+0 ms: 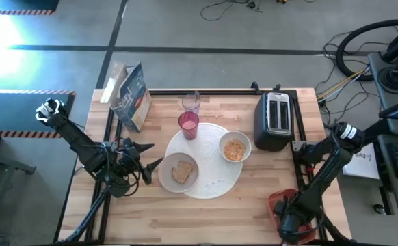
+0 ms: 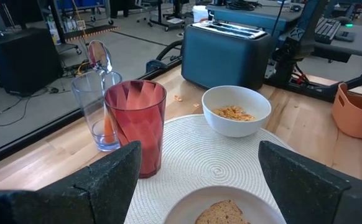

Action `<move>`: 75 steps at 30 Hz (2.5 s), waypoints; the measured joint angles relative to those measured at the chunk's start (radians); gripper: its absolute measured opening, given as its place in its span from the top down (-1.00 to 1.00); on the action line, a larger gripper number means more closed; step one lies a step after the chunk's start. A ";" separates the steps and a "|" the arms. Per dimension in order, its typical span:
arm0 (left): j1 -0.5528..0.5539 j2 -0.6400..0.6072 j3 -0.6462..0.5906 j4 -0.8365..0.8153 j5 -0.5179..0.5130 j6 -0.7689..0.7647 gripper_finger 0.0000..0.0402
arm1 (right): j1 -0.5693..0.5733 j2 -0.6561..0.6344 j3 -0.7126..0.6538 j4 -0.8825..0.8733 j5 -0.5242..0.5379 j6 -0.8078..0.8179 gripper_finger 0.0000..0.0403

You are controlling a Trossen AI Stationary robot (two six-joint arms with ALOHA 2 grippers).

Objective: Arrange a breakfast setting
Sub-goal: Put the apple on the white table mat to the bottom of the brown plate

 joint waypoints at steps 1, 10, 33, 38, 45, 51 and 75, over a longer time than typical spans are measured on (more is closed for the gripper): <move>0.000 0.000 0.000 0.000 0.000 0.002 -0.53 | 0.000 0.008 0.001 -0.005 0.000 0.009 -0.61; 0.000 -0.002 0.000 0.001 0.000 0.012 -0.53 | -0.002 0.036 0.003 -0.028 -0.008 0.038 -0.54; 0.000 -0.003 0.000 0.008 0.000 0.012 -0.53 | -0.008 0.018 0.059 -0.023 -0.045 -0.067 0.00; 0.000 -0.003 0.000 0.007 0.000 0.012 -0.53 | -0.008 -0.023 0.069 -0.029 -0.040 -0.065 0.00; 0.000 -0.003 0.000 0.006 0.007 0.019 -0.53 | -0.008 -0.100 0.074 -0.066 0.003 -0.009 0.00; 0.000 -0.003 0.000 0.003 0.009 0.024 -0.53 | -0.009 -0.139 0.073 -0.144 0.026 0.012 0.00; 0.000 -0.003 0.000 -0.002 0.037 0.050 -0.53 | -0.109 -0.305 0.137 -0.222 1.080 -0.093 0.00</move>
